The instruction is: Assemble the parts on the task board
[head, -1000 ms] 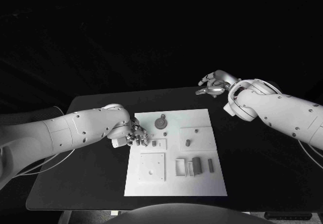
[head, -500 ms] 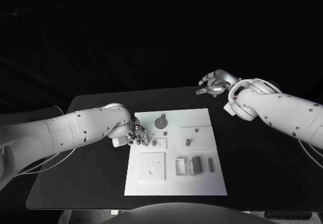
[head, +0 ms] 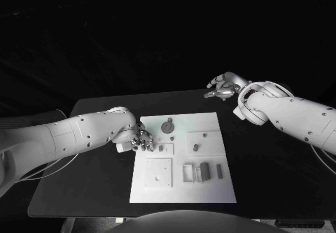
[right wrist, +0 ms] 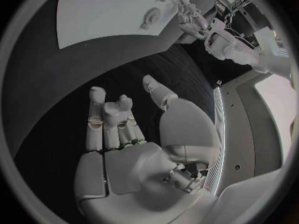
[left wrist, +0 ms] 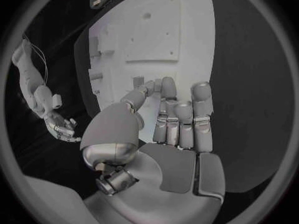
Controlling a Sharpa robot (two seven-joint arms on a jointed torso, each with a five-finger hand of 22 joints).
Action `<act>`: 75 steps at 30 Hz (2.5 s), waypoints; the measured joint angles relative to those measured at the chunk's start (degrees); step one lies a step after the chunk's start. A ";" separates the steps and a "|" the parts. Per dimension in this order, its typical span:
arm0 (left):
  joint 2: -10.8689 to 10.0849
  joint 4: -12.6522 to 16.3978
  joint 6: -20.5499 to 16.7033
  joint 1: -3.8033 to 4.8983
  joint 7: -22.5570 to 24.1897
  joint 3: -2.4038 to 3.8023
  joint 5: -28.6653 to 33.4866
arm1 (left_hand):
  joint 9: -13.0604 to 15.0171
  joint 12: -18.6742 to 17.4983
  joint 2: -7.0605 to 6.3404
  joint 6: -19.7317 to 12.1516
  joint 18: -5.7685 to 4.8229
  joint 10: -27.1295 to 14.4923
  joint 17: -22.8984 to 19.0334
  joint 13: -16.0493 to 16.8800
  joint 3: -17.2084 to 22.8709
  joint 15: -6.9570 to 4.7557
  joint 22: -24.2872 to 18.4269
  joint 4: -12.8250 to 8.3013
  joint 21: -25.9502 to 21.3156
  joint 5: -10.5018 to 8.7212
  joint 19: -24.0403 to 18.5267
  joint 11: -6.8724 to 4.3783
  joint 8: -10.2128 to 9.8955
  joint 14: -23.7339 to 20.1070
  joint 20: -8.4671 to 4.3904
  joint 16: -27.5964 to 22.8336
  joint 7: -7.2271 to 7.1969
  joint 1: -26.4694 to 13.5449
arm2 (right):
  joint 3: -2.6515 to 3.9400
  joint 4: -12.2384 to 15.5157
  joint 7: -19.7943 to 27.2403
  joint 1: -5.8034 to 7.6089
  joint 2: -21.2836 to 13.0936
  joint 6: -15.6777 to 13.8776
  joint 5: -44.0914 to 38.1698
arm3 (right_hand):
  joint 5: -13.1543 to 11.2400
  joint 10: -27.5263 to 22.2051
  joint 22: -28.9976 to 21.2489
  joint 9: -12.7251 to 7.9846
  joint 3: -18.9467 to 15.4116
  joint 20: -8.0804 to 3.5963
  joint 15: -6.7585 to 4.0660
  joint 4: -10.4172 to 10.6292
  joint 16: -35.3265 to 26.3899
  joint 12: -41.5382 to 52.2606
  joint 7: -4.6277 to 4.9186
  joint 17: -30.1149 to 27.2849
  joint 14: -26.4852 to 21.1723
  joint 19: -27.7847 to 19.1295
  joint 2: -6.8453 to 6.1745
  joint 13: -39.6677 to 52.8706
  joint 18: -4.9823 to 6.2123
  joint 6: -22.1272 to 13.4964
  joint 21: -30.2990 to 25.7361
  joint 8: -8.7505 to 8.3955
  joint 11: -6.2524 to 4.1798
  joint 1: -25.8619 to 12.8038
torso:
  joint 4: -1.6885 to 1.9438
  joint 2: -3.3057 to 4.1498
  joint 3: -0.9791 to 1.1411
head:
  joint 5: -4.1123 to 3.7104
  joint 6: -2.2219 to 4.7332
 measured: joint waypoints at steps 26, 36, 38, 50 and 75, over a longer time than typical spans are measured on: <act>0.19 -0.35 0.48 0.04 -0.48 0.03 -0.05 | -0.15 0.22 0.36 0.08 0.00 0.19 0.05 0.09 0.50 -0.20 -0.01 0.54 -0.01 -4.44 0.29 -0.21 0.00 0.20 0.02 0.00 -0.30 -0.36 | 0.00 0.02 0.00 -0.03 0.00 0.05 0.00 | 0.00 0.00 0.00 -0.05 0.00 0.11 0.00 0.00 0.00 0.00 -0.05 0.01 0.00 -0.08 0.00 -0.05 0.00 -0.01 0.00 0.00 0.00 0.00 | -0.03 0.01 0.03 | 0.14 -0.01; 0.14 -0.61 0.33 -0.11 -0.56 -0.09 -0.05 | 7.42 0.22 -3.41 0.08 0.24 2.62 0.04 -0.06 -1.32 -2.27 -0.02 5.08 0.00 -10.66 1.00 -3.04 5.80 2.24 -1.49 0.00 -0.61 -5.82 | 0.00 0.07 0.00 -0.03 -0.08 0.06 0.00 | 0.00 0.00 0.00 -0.04 0.00 0.12 0.00 0.00 0.00 0.00 -0.01 -0.04 0.00 -0.09 0.00 -0.05 0.00 -0.07 0.00 0.00 0.00 0.00 | -0.04 0.00 0.05 | 0.11 -0.10; 0.18 -0.61 0.21 -0.14 -0.53 -0.10 -0.04 | 7.94 0.22 -4.19 0.04 0.38 2.50 0.04 -0.06 -1.18 -2.47 -0.02 5.79 0.00 -12.19 1.00 -2.92 5.47 2.22 -1.50 0.00 -0.65 -6.74 | 0.00 0.08 0.00 -0.03 -0.09 0.06 0.00 | 0.00 0.00 0.00 -0.04 0.00 0.13 0.00 0.00 0.00 0.00 -0.02 -0.04 0.00 -0.09 0.00 -0.05 0.00 -0.07 0.00 0.00 0.00 0.00 | -0.04 0.00 0.06 | 0.07 -0.10; 0.24 -0.64 -0.23 -0.17 -0.33 -0.11 0.07 | 8.01 0.22 -5.17 0.00 0.63 2.50 0.03 -0.11 -0.86 -2.58 -0.03 6.57 0.00 -14.17 0.98 -2.92 5.46 2.12 -1.48 0.00 -0.70 -7.71 | 0.00 0.09 -0.01 -0.03 -0.13 0.07 0.00 | 0.00 0.00 0.00 -0.04 0.16 0.15 0.00 0.16 0.00 0.00 -0.11 -0.03 0.00 -0.10 0.00 -0.09 0.00 -0.16 0.00 0.00 0.00 0.00 | -0.04 -0.01 0.03 | 0.04 -0.10; -0.47 0.21 -0.23 -0.18 0.39 -0.10 0.14 | 8.25 0.22 -5.63 -0.17 0.68 2.49 0.17 -0.10 -0.94 -2.66 0.01 6.02 0.00 -14.52 0.98 -2.94 5.46 2.01 -1.45 0.00 -0.88 -7.89 | 0.00 0.02 -0.02 -0.07 -0.14 0.09 0.00 | 0.00 0.00 0.00 -0.08 0.16 0.13 0.00 0.16 0.00 0.00 -0.16 -0.03 0.00 0.12 0.00 -0.15 0.00 -0.31 0.00 0.00 0.00 0.00 | 0.01 0.02 -0.07 | -0.11 -0.20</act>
